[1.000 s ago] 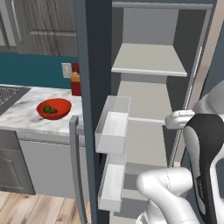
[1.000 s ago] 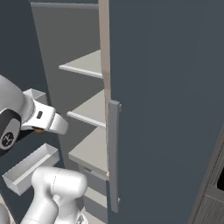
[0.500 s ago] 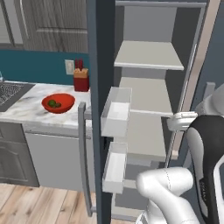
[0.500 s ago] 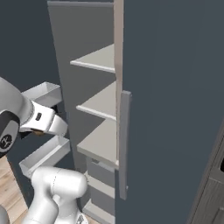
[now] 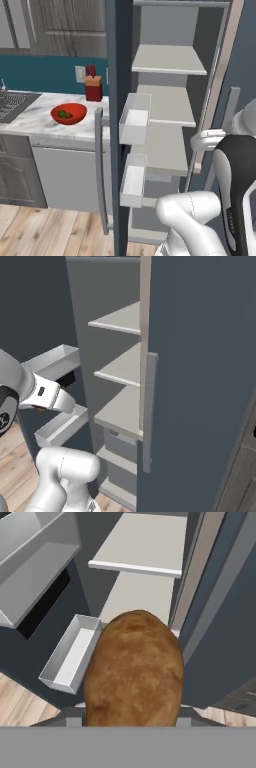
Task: Take the potato, chicken drumstick, and lime from the freezer and place them in the bowl on the counter.
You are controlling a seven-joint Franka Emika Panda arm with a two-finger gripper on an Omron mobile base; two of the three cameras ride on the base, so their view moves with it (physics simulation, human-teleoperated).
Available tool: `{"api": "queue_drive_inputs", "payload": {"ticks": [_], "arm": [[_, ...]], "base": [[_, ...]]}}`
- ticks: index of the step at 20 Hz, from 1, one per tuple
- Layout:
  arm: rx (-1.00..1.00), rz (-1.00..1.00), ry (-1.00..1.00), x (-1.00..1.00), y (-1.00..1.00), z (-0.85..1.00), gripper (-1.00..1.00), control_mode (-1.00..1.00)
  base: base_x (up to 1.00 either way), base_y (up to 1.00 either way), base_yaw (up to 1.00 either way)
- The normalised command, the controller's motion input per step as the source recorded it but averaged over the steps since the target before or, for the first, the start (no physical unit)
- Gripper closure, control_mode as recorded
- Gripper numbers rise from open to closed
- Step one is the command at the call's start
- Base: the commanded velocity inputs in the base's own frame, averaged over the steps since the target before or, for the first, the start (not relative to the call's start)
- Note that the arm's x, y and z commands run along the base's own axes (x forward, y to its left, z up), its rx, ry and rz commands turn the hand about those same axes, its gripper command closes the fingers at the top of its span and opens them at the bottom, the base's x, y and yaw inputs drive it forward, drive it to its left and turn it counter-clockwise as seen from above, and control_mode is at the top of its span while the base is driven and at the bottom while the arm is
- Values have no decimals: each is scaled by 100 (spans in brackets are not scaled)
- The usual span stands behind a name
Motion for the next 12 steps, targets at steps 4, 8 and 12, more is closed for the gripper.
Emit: {"api": "queue_drive_inputs", "payload": {"ticks": [4,8,12], "arm": [[0,0,0,0,0,0,100,100],[0,0,0,0,0,0,100,100],[0,0,0,0,0,0,100,100]], "base": [[-49,22,39],[-100,-7,2],[-92,-5,12]]}}
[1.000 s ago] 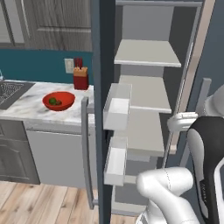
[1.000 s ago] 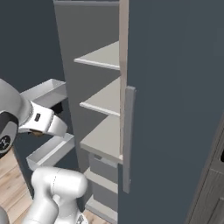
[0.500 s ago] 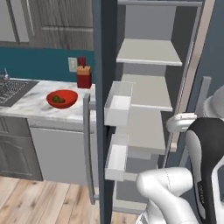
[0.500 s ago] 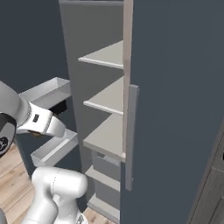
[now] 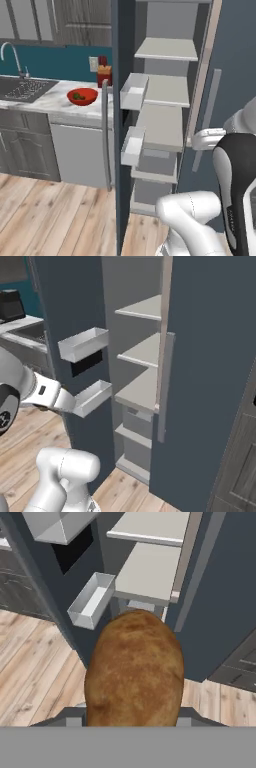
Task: Take the potato, chicken drumstick, and lime from the freezer and place them in the bowl on the counter.
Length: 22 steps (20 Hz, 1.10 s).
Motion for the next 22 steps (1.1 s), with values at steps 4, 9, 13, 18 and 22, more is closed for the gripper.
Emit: {"api": "queue_drive_inputs", "payload": {"ticks": [4,9,13,18,22], "arm": [[0,0,0,0,0,0,100,100],[0,0,0,0,0,0,100,100],[0,0,0,0,0,0,100,100],[0,0,0,0,0,0,100,100],[0,0,0,0,0,0,100,100]], "base": [[-17,35,63],[-3,25,86],[21,44,74],[79,56,38],[100,76,-3]]}}
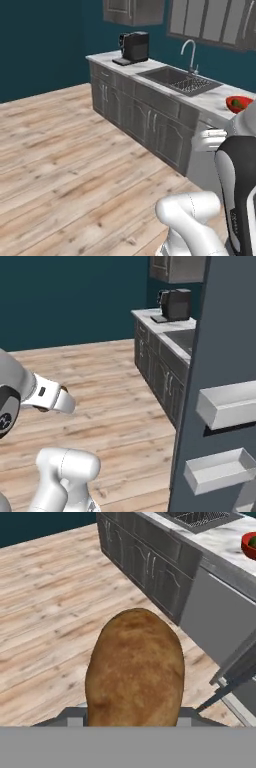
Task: Take the potato, chicken drumstick, and lime from the freezer and place them in the bowl on the counter.
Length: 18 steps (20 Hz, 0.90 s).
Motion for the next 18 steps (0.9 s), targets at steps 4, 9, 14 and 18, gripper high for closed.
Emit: {"api": "queue_drive_inputs", "payload": {"ticks": [4,9,14,18], "arm": [[0,0,0,0,0,0,100,100],[0,0,0,0,0,0,100,100],[0,0,0,0,0,0,100,100],[0,0,0,0,0,0,100,100]], "base": [[100,62,-20],[82,55,-53],[34,60,-78],[29,55,-82]]}}
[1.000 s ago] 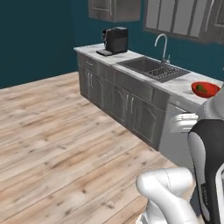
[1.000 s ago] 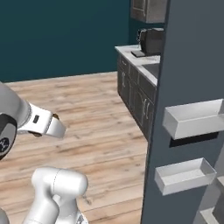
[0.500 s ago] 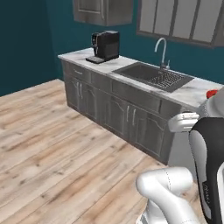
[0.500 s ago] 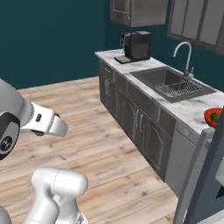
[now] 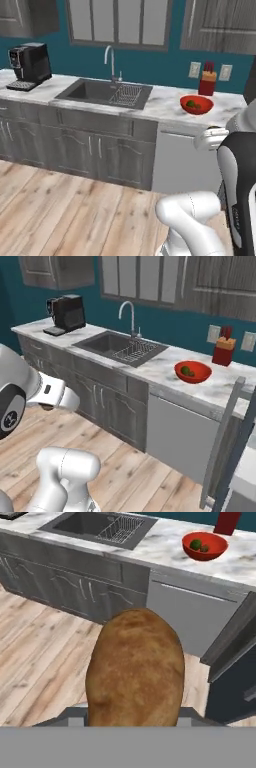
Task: Take the potato, chicken drumstick, and lime from the freezer and place them in the bowl on the counter.
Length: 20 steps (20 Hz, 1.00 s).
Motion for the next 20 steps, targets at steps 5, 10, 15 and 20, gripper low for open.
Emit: {"api": "queue_drive_inputs", "payload": {"ticks": [5,10,15,20], "arm": [[0,0,0,0,0,0,100,100],[0,0,0,0,0,0,100,100],[0,0,0,0,0,0,100,100],[0,0,0,0,0,0,100,100]], "base": [[31,56,-82],[47,64,-75],[97,61,-43],[95,26,-17]]}}
